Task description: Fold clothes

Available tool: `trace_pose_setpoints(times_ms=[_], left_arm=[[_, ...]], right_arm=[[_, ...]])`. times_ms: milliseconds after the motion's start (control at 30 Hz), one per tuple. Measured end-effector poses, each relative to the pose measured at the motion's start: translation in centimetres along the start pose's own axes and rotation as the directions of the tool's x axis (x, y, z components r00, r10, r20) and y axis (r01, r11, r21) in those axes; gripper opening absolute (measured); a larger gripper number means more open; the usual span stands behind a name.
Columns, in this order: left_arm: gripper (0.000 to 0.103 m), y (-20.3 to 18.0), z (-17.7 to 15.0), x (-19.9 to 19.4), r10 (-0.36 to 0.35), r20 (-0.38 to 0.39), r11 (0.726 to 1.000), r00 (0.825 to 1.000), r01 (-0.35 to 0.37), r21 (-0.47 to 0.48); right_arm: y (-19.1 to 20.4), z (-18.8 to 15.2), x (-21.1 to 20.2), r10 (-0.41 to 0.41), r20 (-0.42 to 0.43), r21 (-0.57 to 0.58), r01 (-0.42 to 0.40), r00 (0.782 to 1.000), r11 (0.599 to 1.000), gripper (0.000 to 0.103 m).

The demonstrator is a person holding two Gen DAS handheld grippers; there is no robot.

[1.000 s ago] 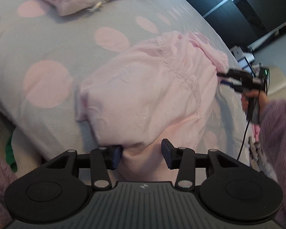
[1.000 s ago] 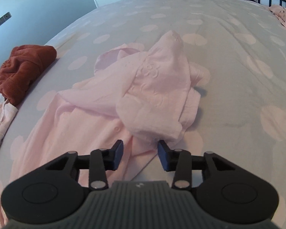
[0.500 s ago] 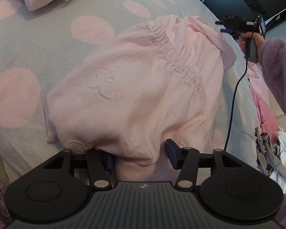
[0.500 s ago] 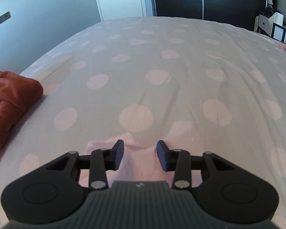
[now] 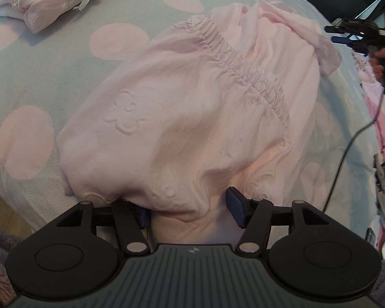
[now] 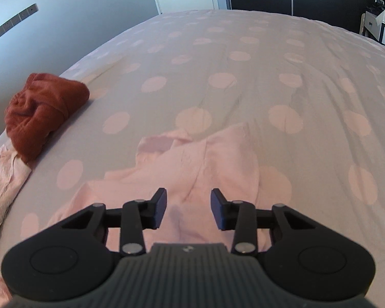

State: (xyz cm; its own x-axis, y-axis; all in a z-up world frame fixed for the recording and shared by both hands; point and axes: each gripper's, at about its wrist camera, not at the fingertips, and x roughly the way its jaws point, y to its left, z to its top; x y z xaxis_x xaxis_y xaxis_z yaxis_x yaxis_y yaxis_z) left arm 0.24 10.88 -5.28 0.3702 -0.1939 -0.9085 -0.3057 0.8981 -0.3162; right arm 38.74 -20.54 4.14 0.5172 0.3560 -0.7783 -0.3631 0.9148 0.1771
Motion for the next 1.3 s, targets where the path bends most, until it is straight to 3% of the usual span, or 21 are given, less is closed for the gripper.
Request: trace_pose_setpoints(times_ms=[133,267,467,733,867,933,1133,1300], left_arm=[[0.071,-1.9,0.3,0.7,0.088,-0.048,0.994,0.995,-0.084,0.071],[0.077,-2.9,0.9,1.5,0.137,-0.097,0.987,0.986,-0.128,0.095],[0.088,-3.4,1.1,2.3,0.155,-0.121,0.983,0.980,-0.141,0.117],[0.091,-2.9,1.5,2.6,0.141,-0.148,0.987,0.979,-0.127,0.102],[0.092,-2.6,1.5,2.5,0.132,-0.151,0.989,0.980,-0.119,0.093],[0.092,-2.5,1.4,2.4,0.130,-0.147,0.989,0.981,-0.117,0.093],[0.092,-2.5,0.9,1.8,0.132,-0.125,0.988,0.983,-0.120,0.095],[0.092,-2.5,0.5,1.3,0.138,-0.103,0.987,0.985,-0.128,0.096]], right_arm=[[0.7,-2.7,0.5,-0.019,-0.126,-0.073,0.010,0.992,0.997,0.041],[0.3,-4.4,2.5,-0.052,-0.206,-0.059,0.040,0.977,0.997,0.042],[-0.8,-2.2,4.5,-0.139,-0.153,-0.038,0.135,0.978,0.990,0.037],[0.7,6.9,8.5,-0.131,0.000,-0.048,0.131,0.991,0.990,0.038],[1.2,9.5,8.0,-0.101,0.084,-0.014,0.103,0.991,0.995,0.044],[1.0,9.8,7.1,-0.095,0.076,-0.013,0.096,0.993,0.995,0.046],[-2.2,5.5,2.7,-0.041,0.025,0.075,0.039,0.999,0.996,0.050],[-4.9,-0.6,1.2,-0.058,-0.059,0.192,0.069,0.997,0.979,0.044]])
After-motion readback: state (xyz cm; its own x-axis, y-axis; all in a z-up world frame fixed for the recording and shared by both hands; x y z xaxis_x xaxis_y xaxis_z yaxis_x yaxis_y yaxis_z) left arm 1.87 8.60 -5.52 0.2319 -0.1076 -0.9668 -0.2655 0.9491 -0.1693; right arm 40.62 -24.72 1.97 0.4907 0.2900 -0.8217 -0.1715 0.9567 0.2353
